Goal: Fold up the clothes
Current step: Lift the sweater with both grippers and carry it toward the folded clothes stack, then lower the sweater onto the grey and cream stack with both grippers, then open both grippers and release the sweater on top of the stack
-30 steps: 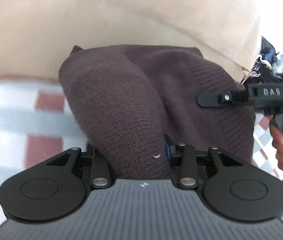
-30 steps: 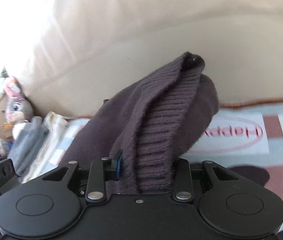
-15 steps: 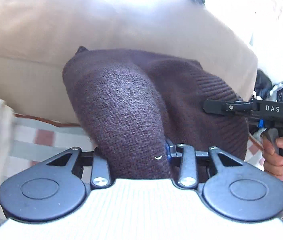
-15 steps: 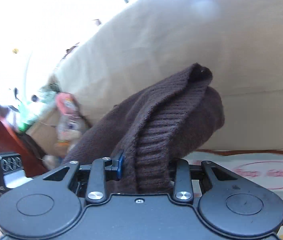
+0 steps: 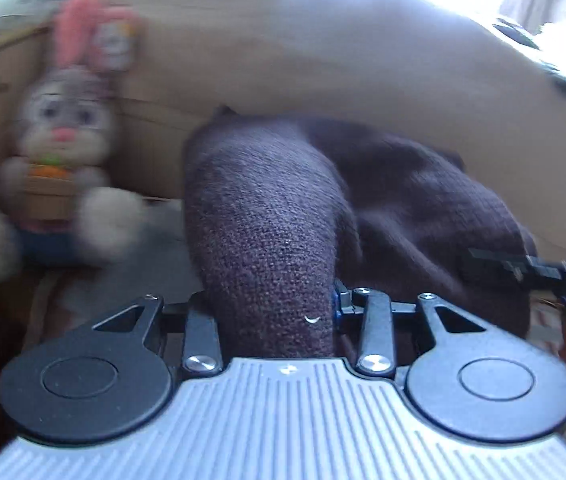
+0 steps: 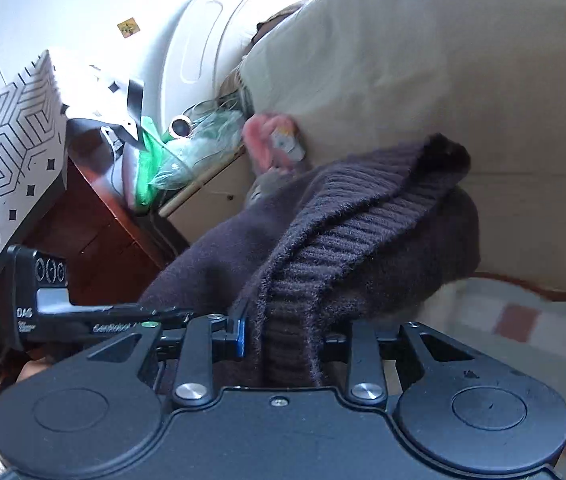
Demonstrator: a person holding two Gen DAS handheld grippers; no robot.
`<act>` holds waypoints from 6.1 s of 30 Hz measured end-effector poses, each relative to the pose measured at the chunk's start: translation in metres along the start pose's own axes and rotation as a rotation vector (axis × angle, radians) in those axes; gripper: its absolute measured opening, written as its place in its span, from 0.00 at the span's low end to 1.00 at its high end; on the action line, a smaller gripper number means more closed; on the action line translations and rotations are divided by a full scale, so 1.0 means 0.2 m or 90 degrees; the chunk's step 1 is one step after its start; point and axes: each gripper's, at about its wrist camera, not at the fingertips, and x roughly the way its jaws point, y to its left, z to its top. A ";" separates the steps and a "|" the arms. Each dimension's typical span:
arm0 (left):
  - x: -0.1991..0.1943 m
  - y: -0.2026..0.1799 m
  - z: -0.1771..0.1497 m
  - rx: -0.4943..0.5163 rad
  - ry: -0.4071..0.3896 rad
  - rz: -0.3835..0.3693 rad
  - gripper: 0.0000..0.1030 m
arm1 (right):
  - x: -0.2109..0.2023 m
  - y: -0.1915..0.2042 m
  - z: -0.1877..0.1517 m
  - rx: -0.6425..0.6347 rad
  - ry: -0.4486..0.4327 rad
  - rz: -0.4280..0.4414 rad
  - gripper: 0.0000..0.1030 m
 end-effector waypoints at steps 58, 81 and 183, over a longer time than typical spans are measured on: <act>0.43 0.82 -0.67 -0.100 -0.081 -0.022 0.14 | 0.84 -0.81 -0.73 0.350 0.048 0.178 0.30; 0.44 0.86 -0.76 -0.268 -0.089 0.032 0.15 | 0.94 -0.59 -0.72 0.451 0.086 0.099 0.45; 0.00 -0.48 -1.10 0.039 0.145 0.178 0.89 | -0.13 -0.15 -0.61 -0.075 0.090 -0.189 0.55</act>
